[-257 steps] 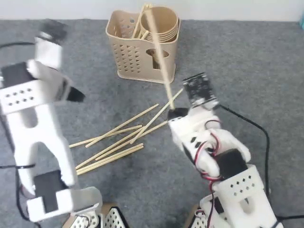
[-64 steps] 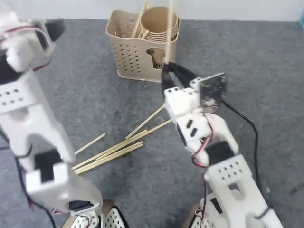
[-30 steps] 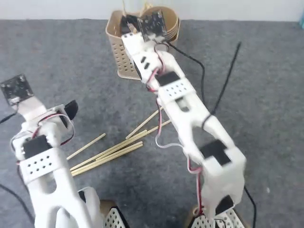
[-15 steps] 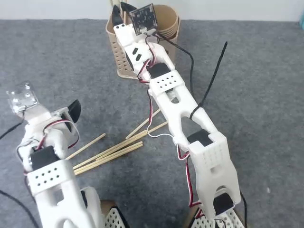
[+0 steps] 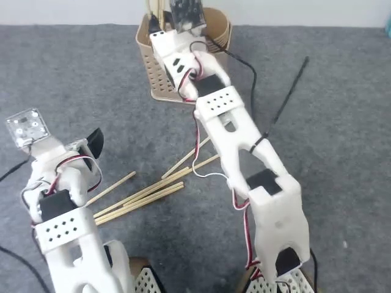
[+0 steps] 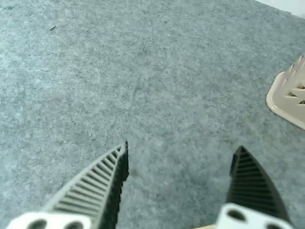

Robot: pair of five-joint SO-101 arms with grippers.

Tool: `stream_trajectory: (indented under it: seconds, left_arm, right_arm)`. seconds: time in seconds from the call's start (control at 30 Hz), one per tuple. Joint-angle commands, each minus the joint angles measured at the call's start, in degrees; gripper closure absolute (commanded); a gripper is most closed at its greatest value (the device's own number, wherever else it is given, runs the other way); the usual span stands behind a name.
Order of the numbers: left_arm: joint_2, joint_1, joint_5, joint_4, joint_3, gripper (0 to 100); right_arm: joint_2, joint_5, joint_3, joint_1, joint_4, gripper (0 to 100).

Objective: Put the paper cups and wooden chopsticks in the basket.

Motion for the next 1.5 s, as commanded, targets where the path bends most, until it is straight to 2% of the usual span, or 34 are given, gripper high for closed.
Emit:
stream_trajectory:
  seconds: [0.0, 0.13, 0.27, 0.47, 0.63, 0.77, 1.03, 1.13, 1.3, 1.47]
  left_arm:
    - [-1.3, 0.4, 0.7, -1.1, -0.3, 68]
    - [-1.2, 0.4, 0.5, 1.8, -1.5, 68]
    - [-1.2, 0.0, -2.7, 9.1, -5.4, 68]
    - [-1.2, -2.0, -6.1, 19.4, -8.2, 68]
    - [0.5, -4.0, -15.8, 22.2, -8.0, 68]
    - [8.5, -2.4, -24.9, 22.9, -8.4, 68]
    - [27.4, -3.1, -50.4, 22.9, -17.7, 68]
    - [33.2, -3.2, -55.7, 22.9, -22.2, 68]
    - [41.6, -2.5, -59.4, 22.9, -26.2, 70]
    - [47.6, -1.5, -70.0, 23.6, -24.1, 77]
  right_arm:
    - [-13.0, -0.9, -1.1, 0.4, 7.6, 89.7]
    - [-23.6, -0.9, -1.1, 0.4, 16.2, 89.7]
    - [-33.7, -1.1, -1.0, 0.4, 25.4, 89.7]
    - [-43.5, -9.2, -0.9, 0.4, 39.7, 89.7]
    - [-47.3, -9.4, -0.9, 0.5, 49.6, 89.7]
    - [-49.3, -9.7, -0.9, 0.5, 53.9, 89.7]
    - [-53.1, -12.2, -0.8, 0.6, 62.8, 90.0]
    - [-53.4, -12.3, -0.8, 2.8, 65.9, 90.1]
    - [-52.9, -12.3, -0.7, 7.5, 66.3, 90.2]
    - [-53.4, -12.2, -0.7, 8.0, 65.7, 90.2]
